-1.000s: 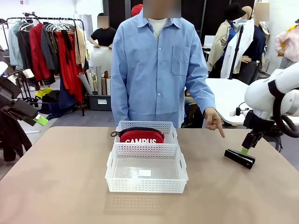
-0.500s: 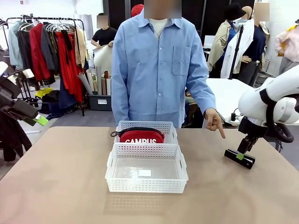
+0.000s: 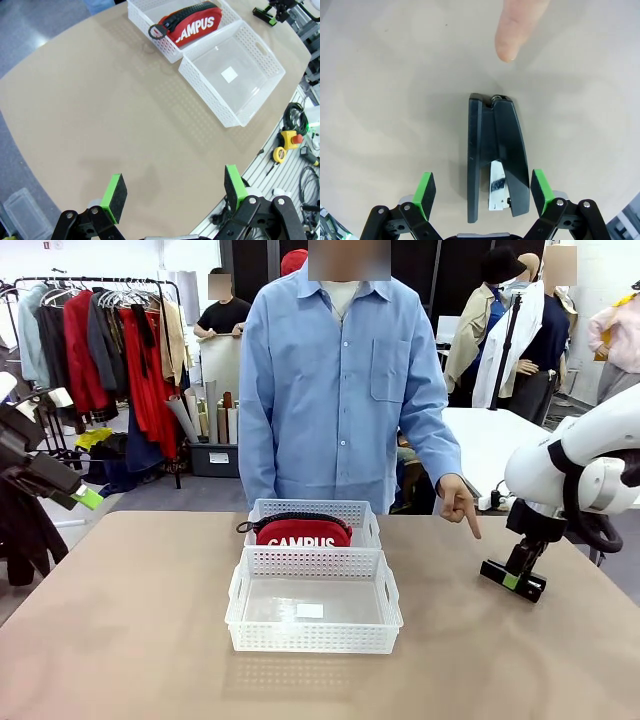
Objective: Distribute items into two baskets.
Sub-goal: Pick up the Stapler that the person points to.
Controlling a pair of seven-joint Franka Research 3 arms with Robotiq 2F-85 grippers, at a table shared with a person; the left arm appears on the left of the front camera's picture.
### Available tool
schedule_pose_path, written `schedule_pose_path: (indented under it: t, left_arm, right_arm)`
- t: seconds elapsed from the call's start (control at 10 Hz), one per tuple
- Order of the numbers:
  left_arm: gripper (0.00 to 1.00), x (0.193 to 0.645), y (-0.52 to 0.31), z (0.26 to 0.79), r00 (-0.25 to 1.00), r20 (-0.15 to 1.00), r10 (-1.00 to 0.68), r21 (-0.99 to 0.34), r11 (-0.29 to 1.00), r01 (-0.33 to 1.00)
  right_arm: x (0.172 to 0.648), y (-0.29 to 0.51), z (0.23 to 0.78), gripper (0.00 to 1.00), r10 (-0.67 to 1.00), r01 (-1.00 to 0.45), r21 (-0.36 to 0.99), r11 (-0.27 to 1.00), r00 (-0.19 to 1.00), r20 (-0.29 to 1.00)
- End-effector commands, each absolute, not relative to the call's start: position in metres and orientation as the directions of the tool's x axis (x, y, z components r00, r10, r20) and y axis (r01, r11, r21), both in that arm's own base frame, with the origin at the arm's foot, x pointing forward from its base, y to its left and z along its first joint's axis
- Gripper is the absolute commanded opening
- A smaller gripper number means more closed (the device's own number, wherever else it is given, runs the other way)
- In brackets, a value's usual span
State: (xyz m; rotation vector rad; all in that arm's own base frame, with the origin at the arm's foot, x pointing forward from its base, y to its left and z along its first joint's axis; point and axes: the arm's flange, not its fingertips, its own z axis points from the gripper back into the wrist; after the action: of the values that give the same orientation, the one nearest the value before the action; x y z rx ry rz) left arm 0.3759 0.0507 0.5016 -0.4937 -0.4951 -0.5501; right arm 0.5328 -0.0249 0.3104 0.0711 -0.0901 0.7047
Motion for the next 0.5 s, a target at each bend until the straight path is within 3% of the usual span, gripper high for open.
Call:
schedule_pose_path:
  t: [0.0, 0.4]
  left_arm:
    - [1.0, 0.3762, 0.0517, 0.5036, 0.749, 0.551, -0.368, -0.305, 0.746, 0.592]
    - [1.0, 0.3762, 0.0517, 0.5036, 0.749, 0.551, -0.368, -0.305, 0.746, 0.592]
  right_arm:
    - [0.5393, -0.0255, 0.3125, 1.0, 0.648, -0.654, 0.012, 0.757, 0.752, 0.119]
    - [0.5427, -0.0268, 0.309, 1.0, 0.639, -0.645, 0.023, 0.764, 0.76, 0.115]
